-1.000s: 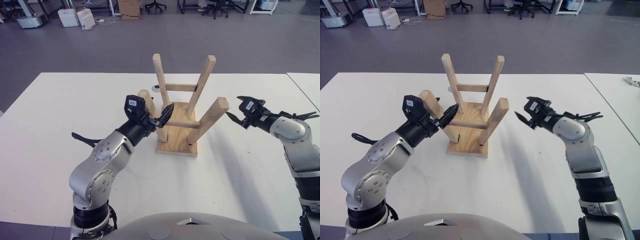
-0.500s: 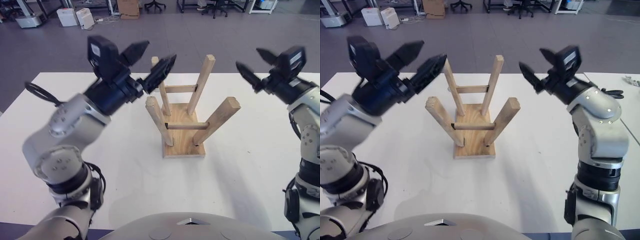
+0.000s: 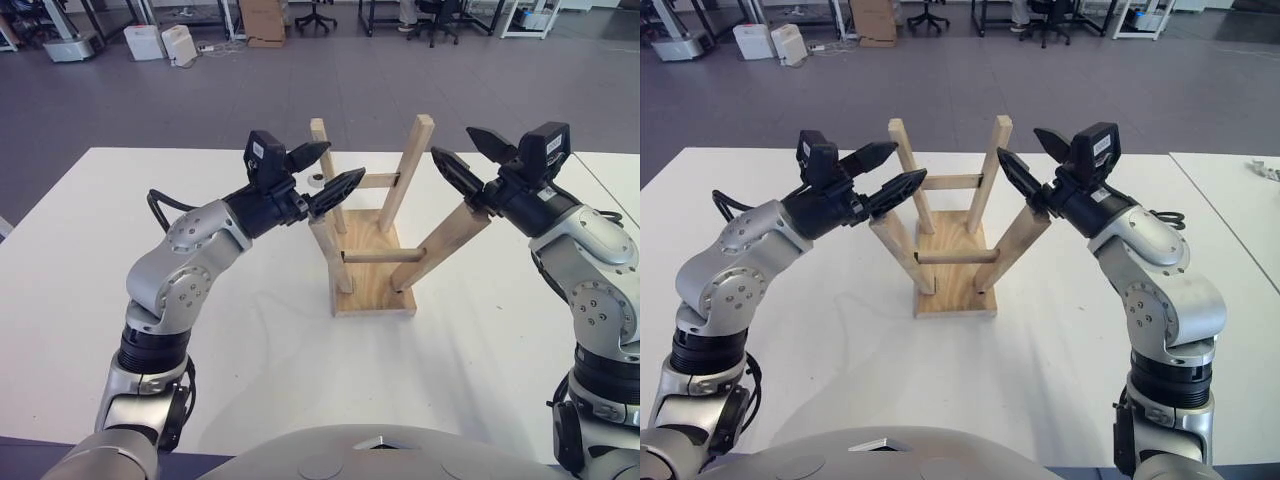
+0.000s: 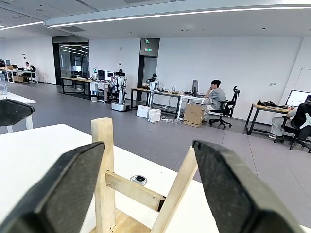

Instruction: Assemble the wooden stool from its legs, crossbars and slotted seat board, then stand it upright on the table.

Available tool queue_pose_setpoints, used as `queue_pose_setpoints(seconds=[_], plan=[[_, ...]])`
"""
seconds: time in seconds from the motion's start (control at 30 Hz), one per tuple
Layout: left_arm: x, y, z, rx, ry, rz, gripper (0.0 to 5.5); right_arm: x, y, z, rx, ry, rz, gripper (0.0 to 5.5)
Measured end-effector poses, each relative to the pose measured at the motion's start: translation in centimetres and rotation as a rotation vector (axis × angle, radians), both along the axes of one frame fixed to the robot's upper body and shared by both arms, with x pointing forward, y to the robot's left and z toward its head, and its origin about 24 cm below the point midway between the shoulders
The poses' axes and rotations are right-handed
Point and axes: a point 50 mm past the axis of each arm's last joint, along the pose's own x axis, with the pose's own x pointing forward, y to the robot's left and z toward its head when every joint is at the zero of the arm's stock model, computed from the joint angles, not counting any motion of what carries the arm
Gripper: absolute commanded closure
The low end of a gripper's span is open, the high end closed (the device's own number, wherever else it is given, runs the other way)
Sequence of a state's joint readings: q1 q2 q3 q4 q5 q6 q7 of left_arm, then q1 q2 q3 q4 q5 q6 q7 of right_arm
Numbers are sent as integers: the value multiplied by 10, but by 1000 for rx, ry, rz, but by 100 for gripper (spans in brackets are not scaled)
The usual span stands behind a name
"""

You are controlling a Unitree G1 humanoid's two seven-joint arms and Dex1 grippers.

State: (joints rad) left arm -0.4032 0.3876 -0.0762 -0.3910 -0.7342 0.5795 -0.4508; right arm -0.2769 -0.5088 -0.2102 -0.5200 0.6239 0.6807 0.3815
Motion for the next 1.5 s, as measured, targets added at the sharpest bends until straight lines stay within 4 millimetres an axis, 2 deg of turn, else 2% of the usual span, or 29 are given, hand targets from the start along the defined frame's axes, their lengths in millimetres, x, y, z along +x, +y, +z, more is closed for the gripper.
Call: queue_pose_setpoints(seconds=[0.1, 0.23, 0.37, 0.47, 0.6, 0.7, 0.73, 1.03, 1.2, 1.23, 1.27, 1.3, 1.37, 1.43, 1.5], plan=[[7, -3, 2, -43, 28, 49, 145, 1, 2, 2, 4, -7, 9, 211], [0, -2, 11, -85, 62, 63, 145, 2, 3, 9, 21, -4, 30, 211], [-4, 8, 38, -152, -2, 27, 145, -3, 4, 14, 43, 11, 100, 211], [2, 11, 31, -119, 30, 20, 145, -12, 2, 19, 88, -3, 136, 211], [6, 3, 14, -44, 55, -25, 145, -25, -1, 13, 119, 12, 144, 211], [4, 2, 10, -21, 13, -29, 145, -27, -3, 7, 149, 24, 128, 211], [3, 2, 9, -12, -3, -19, 145, -26, -4, -3, 157, 58, 114, 211], [10, -16, 8, -11, -89, 100, 145, -25, -3, -7, 163, 34, 93, 211], [3, -16, 15, 5, -73, 84, 145, -26, -6, -2, 195, 56, 128, 211], [3, -14, 22, -14, -57, 58, 145, -25, -10, 3, 243, 57, 151, 211], [3, -13, 37, -44, -86, 31, 145, -22, -12, 17, 299, 13, 189, 211], [3, -9, 57, -77, -141, 23, 145, -20, -18, 33, 330, -48, 202, 211], [5, 17, 76, -90, -196, 86, 145, -10, -35, 37, 325, -55, 161, 211], [9, 41, 80, -62, -200, 172, 145, 7, -47, 18, 275, 19, 100, 211], [11, 56, 78, -24, -191, 214, 145, 26, -47, -21, 214, 161, 86, 211]])
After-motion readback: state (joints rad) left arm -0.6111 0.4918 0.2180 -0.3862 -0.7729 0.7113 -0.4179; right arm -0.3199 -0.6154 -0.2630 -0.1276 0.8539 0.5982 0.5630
